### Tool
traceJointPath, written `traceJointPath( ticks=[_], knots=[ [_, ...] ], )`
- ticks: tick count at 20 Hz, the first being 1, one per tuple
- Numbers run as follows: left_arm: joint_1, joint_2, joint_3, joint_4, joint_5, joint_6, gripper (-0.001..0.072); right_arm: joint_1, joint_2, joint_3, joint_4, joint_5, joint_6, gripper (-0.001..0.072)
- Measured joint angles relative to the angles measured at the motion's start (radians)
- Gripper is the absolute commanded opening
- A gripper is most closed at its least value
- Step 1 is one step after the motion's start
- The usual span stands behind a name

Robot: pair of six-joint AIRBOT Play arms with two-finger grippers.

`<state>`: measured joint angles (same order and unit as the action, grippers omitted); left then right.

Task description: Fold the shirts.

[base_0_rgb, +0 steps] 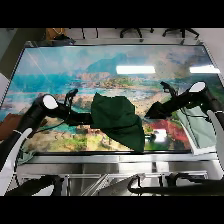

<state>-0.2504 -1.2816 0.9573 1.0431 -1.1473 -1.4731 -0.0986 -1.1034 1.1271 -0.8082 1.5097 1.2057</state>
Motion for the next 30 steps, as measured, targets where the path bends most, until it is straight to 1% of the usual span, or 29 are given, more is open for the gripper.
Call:
traceJointPath(
  ticks=[2, 4, 8, 9, 12, 13, 14, 15, 16, 19, 22, 24, 27, 30],
  knots=[
    [0.002, -0.007, -0.101, -0.061, 0.106, 0.051, 0.0689, 0.0, -0.006, -0.053, -0.032, -0.032, -0.003, 0.0437],
    [0.002, -0.037, -0.158, -0.128, 0.182, 0.107, 0.0688, 0.002, -0.014, -0.105, -0.048, -0.097, -0.019, 0.0436],
    [0.002, -0.116, -0.171, -0.245, 0.275, 0.199, 0.0686, 0.013, -0.053, -0.158, -0.022, -0.222, -0.066, 0.0436],
    [0.002, -0.134, -0.159, -0.265, 0.289, 0.212, 0.0568, 0.024, -0.069, -0.164, -0.01, -0.25, -0.08, 0.0435],
    [0.003, -0.184, -0.111, -0.278, 0.307, 0.237, 0.015, 0.067, -0.117, -0.173, 0.02, -0.326, -0.113, 0.0423],
    [0.002, -0.195, -0.093, -0.288, 0.306, 0.243, 0.0014, 0.079, -0.128, -0.174, 0.027, -0.343, -0.119, 0.0264],
    [0.002, -0.204, -0.077, -0.29, 0.294, 0.252, 0.0018, 0.089, -0.137, -0.174, 0.032, -0.36, -0.124, 0.0095],
    [0.003, -0.208, -0.064, -0.292, 0.283, 0.256, 0.0018, 0.094, -0.145, -0.175, 0.035, -0.373, -0.127, 0.0085],
    [0.003, -0.208, -0.05, -0.293, 0.28, 0.264, 0.0018, 0.098, -0.149, -0.174, 0.039, -0.38, -0.134, 0.0022],
    [0.006, -0.183, -0.01, -0.297, 0.253, 0.277, 0.0016, 0.105, -0.15, -0.149, 0.043, -0.379, -0.144, 0.0022],
    [0.026, -0.122, 0.071, -0.3, 0.179, 0.279, 0.0015, 0.105, -0.108, -0.055, 0.046, -0.321, -0.149, 0.0022],
    [0.048, -0.064, 0.153, -0.3, 0.11, 0.269, 0.0015, 0.105, -0.054, 0.065, 0.047, -0.278, -0.149, 0.0022],
    [0.079, 0.04, 0.314, -0.3, 0.016, 0.226, 0.0015, 0.103, 0.039, 0.299, 0.049, -0.229, -0.148, 0.0021],
    [0.096, 0.145, 0.493, -0.3, -0.035, 0.185, 0.0015, 0.103, 0.124, 0.534, 0.05, -0.204, -0.145, 0.0021]
  ],
)
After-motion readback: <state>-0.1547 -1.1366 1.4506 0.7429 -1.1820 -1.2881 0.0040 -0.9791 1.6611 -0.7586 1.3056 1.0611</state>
